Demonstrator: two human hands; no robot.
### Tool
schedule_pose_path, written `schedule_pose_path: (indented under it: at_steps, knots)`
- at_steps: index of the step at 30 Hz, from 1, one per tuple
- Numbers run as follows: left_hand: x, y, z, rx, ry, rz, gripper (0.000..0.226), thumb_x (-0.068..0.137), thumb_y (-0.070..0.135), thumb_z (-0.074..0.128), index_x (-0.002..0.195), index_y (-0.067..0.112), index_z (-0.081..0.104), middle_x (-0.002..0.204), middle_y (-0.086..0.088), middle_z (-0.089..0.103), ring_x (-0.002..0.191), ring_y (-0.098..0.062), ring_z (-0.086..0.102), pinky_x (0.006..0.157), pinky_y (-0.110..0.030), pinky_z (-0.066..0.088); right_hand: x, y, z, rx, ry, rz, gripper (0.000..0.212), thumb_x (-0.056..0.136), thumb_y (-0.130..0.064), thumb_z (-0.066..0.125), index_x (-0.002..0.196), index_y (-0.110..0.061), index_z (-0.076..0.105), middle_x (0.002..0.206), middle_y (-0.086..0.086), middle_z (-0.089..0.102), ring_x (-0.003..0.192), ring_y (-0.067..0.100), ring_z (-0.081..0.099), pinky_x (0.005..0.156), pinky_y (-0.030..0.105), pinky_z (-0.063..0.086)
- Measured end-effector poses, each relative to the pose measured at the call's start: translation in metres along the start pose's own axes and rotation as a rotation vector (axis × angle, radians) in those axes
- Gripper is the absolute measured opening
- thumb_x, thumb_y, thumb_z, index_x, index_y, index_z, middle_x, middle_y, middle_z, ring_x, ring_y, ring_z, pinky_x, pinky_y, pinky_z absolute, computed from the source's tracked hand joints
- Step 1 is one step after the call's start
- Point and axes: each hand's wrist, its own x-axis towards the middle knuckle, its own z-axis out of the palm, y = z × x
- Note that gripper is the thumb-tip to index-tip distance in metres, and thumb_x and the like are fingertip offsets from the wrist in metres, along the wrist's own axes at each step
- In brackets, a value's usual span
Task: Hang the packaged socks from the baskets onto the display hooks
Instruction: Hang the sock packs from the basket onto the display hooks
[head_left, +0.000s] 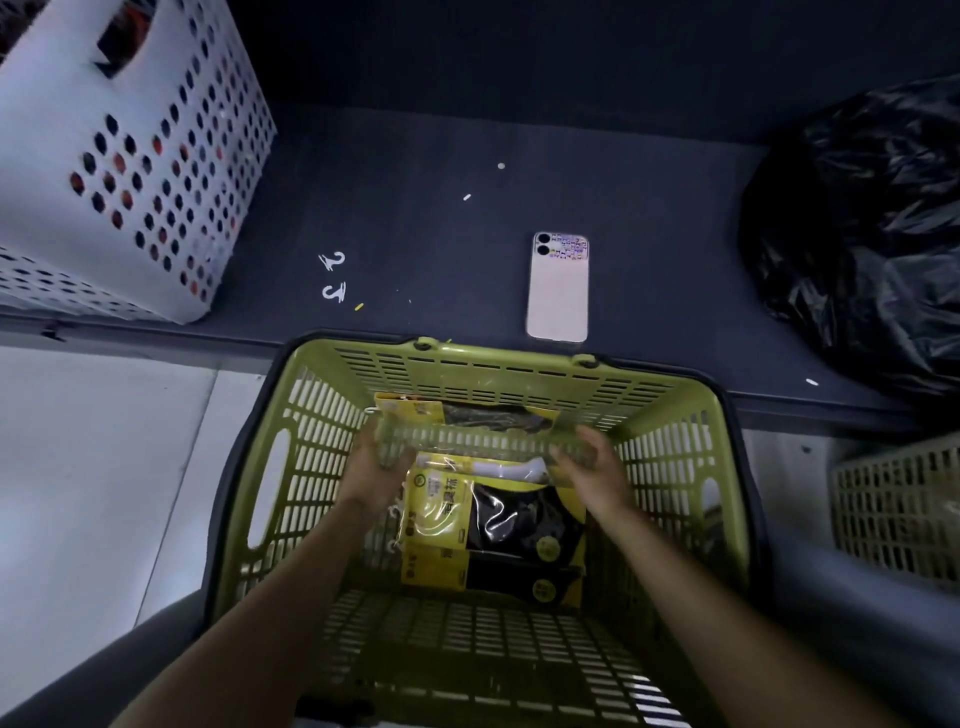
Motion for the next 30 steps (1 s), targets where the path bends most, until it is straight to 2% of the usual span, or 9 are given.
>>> schedule_pose_path:
  at_steps: [3, 7, 9, 13, 16, 21, 24, 26, 30]
  knots:
    - [0.017, 0.014, 0.004, -0.103, 0.014, -0.048, 0.068, 0.089, 0.026, 0.061, 0.143, 0.010, 0.023, 0.143, -0.019, 0.038, 0.128, -0.041, 0.042, 0.100, -0.060, 0.040, 0.013, -0.015, 0.013, 0.079, -0.030, 0.056, 0.049, 0.080, -0.041, 0.072, 0.121, -0.020, 0.057, 0.122, 0.000, 0.062, 0.101, 0.014, 0.060, 0.083, 0.030, 0.051]
    - [0.025, 0.024, 0.010, -0.143, 0.099, -0.113, 0.056, 0.092, 0.024, 0.058, 0.137, 0.005, 0.031, 0.131, -0.013, 0.045, 0.120, -0.031, 0.048, 0.097, -0.040, 0.045, 0.013, -0.027, 0.026, 0.178, 0.045, 0.096, 0.034, 0.084, -0.026, 0.072, 0.112, -0.011, 0.060, 0.104, 0.001, 0.066, 0.079, 0.007, 0.057, 0.052, 0.006, 0.038]
    - [0.023, 0.026, 0.006, -0.084, 0.140, -0.091, 0.047, 0.093, 0.023, 0.057, 0.132, 0.004, 0.038, 0.125, -0.012, 0.046, 0.111, -0.023, 0.049, 0.089, -0.031, 0.043, 0.006, -0.031, 0.020, 0.187, 0.090, 0.060, 0.031, 0.085, -0.023, 0.070, 0.112, -0.009, 0.063, 0.096, 0.000, 0.066, 0.079, 0.008, 0.058, 0.053, 0.004, 0.039]
    - [0.009, 0.022, -0.001, -0.011, 0.253, 0.024, 0.031, 0.091, 0.031, 0.057, 0.115, 0.014, 0.047, 0.119, -0.005, 0.047, 0.109, -0.019, 0.048, 0.089, -0.036, 0.045, -0.011, -0.040, -0.008, 0.174, 0.064, -0.025, 0.010, 0.088, -0.032, 0.065, 0.089, -0.023, 0.065, 0.079, -0.014, 0.062, 0.072, -0.001, 0.055, 0.059, 0.013, 0.039]
    - [-0.011, 0.015, 0.007, -0.023, 0.210, 0.007, 0.029, 0.089, 0.035, 0.060, 0.108, 0.018, 0.046, 0.115, -0.005, 0.046, 0.105, -0.023, 0.051, 0.084, -0.043, 0.052, -0.024, -0.027, -0.016, 0.205, 0.036, 0.041, 0.014, 0.091, -0.030, 0.061, 0.079, -0.022, 0.061, 0.080, -0.003, 0.063, 0.073, 0.011, 0.055, 0.060, 0.022, 0.038]
    - [-0.028, -0.014, 0.022, -0.074, -0.082, -0.149, 0.043, 0.092, 0.022, 0.058, 0.124, 0.000, 0.043, 0.108, -0.017, 0.050, 0.094, -0.032, 0.052, 0.081, -0.044, 0.047, -0.046, 0.026, -0.002, 0.076, -0.074, 0.287, 0.033, 0.092, -0.024, 0.060, 0.117, -0.002, 0.057, 0.116, 0.017, 0.061, 0.102, 0.026, 0.057, 0.069, 0.025, 0.040]
    - [-0.035, -0.029, 0.026, -0.061, -0.106, -0.195, 0.039, 0.090, 0.018, 0.060, 0.122, 0.006, 0.040, 0.116, -0.019, 0.050, 0.104, -0.038, 0.054, 0.088, -0.053, 0.050, -0.055, 0.043, 0.003, 0.104, -0.117, 0.262, 0.026, 0.087, -0.019, 0.068, 0.106, -0.010, 0.052, 0.102, 0.011, 0.059, 0.093, 0.023, 0.056, 0.076, 0.037, 0.048]
    - [-0.035, -0.032, 0.027, -0.056, -0.115, -0.201, 0.040, 0.088, 0.017, 0.063, 0.120, 0.007, 0.041, 0.116, -0.020, 0.051, 0.104, -0.038, 0.056, 0.086, -0.056, 0.050, -0.056, 0.047, 0.005, 0.094, -0.098, 0.241, 0.033, 0.084, -0.013, 0.071, 0.110, -0.007, 0.051, 0.102, 0.012, 0.060, 0.092, 0.022, 0.056, 0.067, 0.031, 0.048]
    - [-0.033, -0.037, 0.026, -0.031, -0.149, -0.221, 0.026, 0.088, 0.020, 0.063, 0.104, 0.005, 0.050, 0.105, -0.021, 0.059, 0.083, -0.028, 0.062, 0.067, -0.040, 0.055, -0.056, 0.047, 0.009, 0.223, -0.054, 0.334, 0.063, 0.074, -0.003, 0.078, 0.124, -0.010, 0.041, 0.106, 0.007, 0.059, 0.093, 0.021, 0.057, 0.065, 0.027, 0.044]
